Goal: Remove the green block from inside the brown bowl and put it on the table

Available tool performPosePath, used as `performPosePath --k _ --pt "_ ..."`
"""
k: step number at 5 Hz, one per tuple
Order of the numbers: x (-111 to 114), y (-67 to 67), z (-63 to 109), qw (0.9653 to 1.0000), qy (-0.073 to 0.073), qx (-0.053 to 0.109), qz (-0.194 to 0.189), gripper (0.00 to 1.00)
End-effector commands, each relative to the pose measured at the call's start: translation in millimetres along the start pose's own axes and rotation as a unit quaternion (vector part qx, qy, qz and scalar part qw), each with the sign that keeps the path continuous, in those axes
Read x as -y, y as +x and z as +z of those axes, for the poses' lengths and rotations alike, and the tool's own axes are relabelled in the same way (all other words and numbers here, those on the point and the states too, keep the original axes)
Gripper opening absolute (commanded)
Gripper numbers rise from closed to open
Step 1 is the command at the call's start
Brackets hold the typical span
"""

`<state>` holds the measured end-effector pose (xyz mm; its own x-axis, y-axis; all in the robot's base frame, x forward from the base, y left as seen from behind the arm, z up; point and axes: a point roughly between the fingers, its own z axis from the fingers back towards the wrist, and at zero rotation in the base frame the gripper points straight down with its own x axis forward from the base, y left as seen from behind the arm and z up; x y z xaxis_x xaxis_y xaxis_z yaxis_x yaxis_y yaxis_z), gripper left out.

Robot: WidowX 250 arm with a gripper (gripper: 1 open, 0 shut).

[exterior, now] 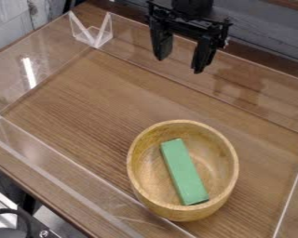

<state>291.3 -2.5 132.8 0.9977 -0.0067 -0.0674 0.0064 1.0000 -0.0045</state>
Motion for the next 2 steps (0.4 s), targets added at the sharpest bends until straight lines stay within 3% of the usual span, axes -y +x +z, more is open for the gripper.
performPosePath --k 1,2 --pt "7.9 -23.3 -16.0 0.9963 -0.016 -0.016 0.083 1.0" --pt "18.9 -55.0 -37.0 0.9859 -0.032 -0.028 0.162 1.0"
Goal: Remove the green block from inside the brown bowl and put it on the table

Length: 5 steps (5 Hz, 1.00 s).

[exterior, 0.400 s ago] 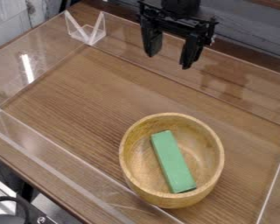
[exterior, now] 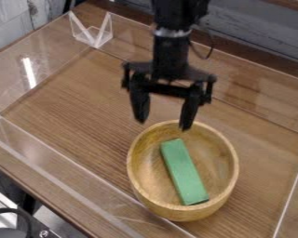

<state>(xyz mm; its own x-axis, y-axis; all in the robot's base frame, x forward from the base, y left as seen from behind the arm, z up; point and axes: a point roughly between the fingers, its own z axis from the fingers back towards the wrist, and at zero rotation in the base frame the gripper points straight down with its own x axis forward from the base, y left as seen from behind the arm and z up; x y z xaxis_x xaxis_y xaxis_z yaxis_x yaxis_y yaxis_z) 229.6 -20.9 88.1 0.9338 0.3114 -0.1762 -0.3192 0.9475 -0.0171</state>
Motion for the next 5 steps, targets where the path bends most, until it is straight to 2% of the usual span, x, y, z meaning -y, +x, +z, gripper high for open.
performPosePath --k 1,2,3,5 --pt "9.1 -12.4 -5.5 0.9982 -0.026 0.033 0.043 1.0" --pt "16.4 -21.4 -19.2 0.9965 -0.039 0.041 0.063 1.0" --pt "25.2 -22.9 -25.9 0.995 -0.05 0.046 0.074 1.0" --pt "30.7 -21.6 -39.7 0.9938 -0.06 0.051 0.079 1.0"
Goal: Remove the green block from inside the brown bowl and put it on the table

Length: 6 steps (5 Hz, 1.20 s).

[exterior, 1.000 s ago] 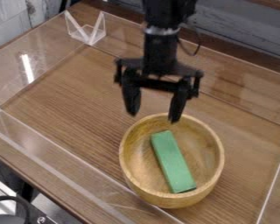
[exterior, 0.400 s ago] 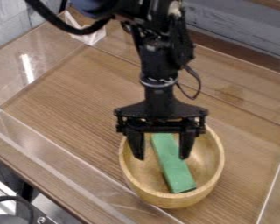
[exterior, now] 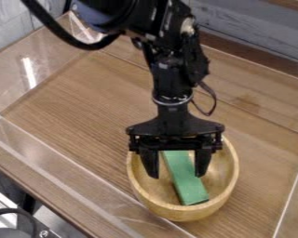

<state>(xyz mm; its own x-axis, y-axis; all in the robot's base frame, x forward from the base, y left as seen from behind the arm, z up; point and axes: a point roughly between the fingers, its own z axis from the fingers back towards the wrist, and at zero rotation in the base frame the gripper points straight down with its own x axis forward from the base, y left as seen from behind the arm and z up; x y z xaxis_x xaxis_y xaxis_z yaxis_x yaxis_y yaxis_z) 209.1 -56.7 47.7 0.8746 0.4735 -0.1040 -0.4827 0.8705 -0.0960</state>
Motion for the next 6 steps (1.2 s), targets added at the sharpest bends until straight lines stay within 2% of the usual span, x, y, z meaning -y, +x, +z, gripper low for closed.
performPosePath --k 1,2,3,6 --pt "6.2 1.2 -2.8 0.9998 -0.013 0.013 -0.004 1.0" --pt "6.8 2.0 -6.5 0.9998 -0.015 0.015 -0.003 1.0" --pt "7.4 1.7 -8.9 0.9998 -0.016 0.015 -0.001 0.0" --pt "9.9 -4.9 -2.9 0.9999 -0.015 0.005 0.002 0.0"
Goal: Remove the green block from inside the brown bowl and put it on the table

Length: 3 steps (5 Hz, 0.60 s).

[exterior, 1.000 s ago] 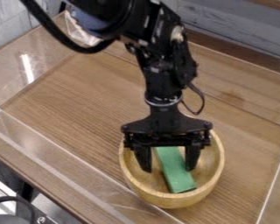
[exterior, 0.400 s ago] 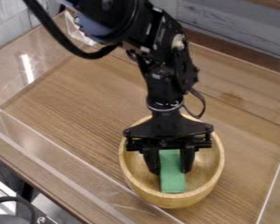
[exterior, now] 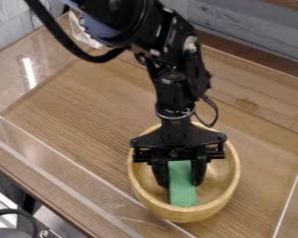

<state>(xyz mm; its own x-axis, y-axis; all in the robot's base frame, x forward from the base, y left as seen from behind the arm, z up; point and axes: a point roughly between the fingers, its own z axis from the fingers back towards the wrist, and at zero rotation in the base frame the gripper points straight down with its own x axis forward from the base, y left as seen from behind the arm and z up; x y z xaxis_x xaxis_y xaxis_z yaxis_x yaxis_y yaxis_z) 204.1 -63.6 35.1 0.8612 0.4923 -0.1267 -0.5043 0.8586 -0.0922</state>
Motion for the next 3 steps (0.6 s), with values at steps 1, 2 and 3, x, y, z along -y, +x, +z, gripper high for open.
performPosePath --k 1,2,3 --pt "8.1 -1.4 13.0 0.9998 -0.014 0.011 -0.01 0.0" --pt "8.2 -3.3 14.4 0.9998 -0.013 0.006 -0.01 0.0" --pt "8.0 -4.8 16.0 0.9999 -0.013 0.002 -0.009 0.0"
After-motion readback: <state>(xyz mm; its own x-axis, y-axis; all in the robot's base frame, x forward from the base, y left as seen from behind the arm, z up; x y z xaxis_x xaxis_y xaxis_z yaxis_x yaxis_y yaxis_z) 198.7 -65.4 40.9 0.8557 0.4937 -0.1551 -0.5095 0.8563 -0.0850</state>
